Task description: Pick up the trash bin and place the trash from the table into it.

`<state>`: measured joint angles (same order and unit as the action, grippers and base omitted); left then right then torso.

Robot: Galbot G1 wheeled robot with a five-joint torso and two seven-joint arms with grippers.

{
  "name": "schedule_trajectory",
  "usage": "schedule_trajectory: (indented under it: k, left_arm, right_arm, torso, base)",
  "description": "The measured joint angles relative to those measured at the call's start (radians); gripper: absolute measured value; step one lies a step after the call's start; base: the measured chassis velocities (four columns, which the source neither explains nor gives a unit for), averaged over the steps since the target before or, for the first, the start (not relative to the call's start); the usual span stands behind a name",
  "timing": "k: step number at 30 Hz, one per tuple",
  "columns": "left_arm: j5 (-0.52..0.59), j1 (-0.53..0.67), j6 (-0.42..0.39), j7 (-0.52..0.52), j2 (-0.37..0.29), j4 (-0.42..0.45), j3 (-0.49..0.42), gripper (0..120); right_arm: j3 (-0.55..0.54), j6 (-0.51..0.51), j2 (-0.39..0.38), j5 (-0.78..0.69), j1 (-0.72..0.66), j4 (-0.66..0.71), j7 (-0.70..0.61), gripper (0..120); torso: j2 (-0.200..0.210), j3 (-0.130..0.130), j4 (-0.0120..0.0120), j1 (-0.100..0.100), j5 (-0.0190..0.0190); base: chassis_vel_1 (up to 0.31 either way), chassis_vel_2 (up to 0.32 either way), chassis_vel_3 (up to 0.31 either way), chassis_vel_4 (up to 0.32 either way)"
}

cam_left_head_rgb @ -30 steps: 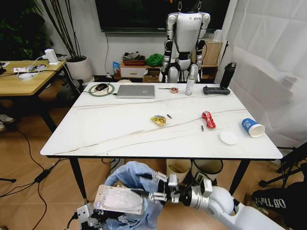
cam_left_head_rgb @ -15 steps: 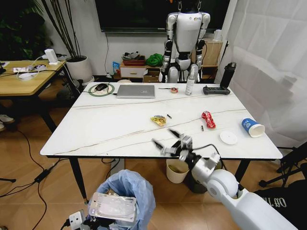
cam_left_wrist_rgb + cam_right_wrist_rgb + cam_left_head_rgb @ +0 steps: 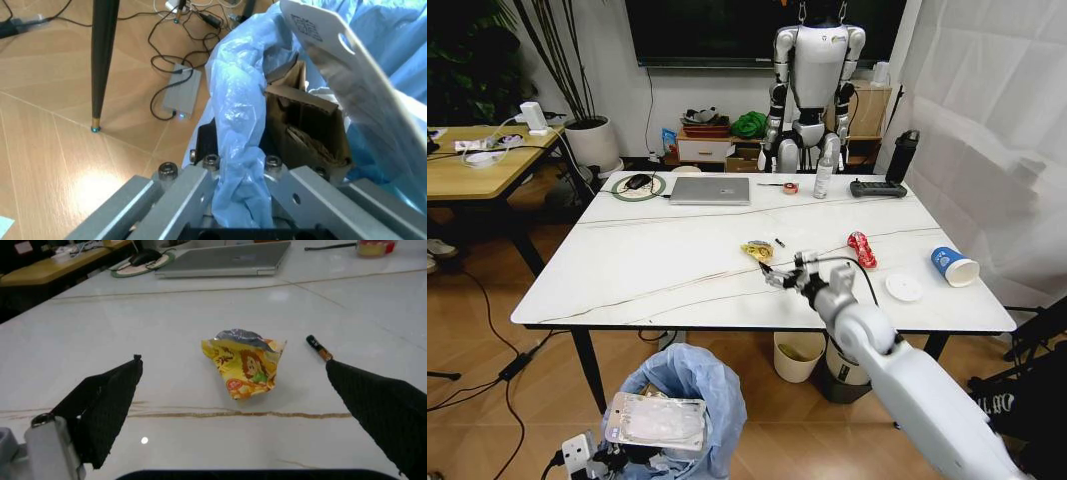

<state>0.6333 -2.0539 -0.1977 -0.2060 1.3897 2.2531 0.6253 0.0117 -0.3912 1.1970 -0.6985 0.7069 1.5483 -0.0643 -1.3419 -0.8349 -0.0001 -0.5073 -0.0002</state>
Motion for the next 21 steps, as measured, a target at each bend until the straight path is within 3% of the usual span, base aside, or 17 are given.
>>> schedule_trajectory:
  k: [6,16,21]
  left_arm:
    - [0.000,0.001,0.002,0.001,0.007,0.006,0.008,0]
    - [0.005,0.001,0.004,0.002,0.008,0.007,0.014,0]
    - [0.007,0.002,0.008,0.003,0.008,0.006,0.014,0]
  right_arm:
    - [-0.016,0.012,0.065,0.018,-0.075,-0.140,0.035,100]
    - [-0.034,0.061,0.096,0.083,-0.115,-0.279,0.092,98]
    - [-0.032,0.087,0.109,0.103,-0.132,-0.349,0.112,78]
  torso:
    - [0.000,0.000,0.0000,0.000,0.0000]
    - [0.000,0.000,-0.0004,0.000,0.0001]
    - [0.000,0.000,-0.0002,0.000,0.0001]
  base:
    - [0.000,0.000,0.000,0.000]
    - [0.000,0.000,0.000,0.000]
    - [0.000,0.000,0.000,0.000]
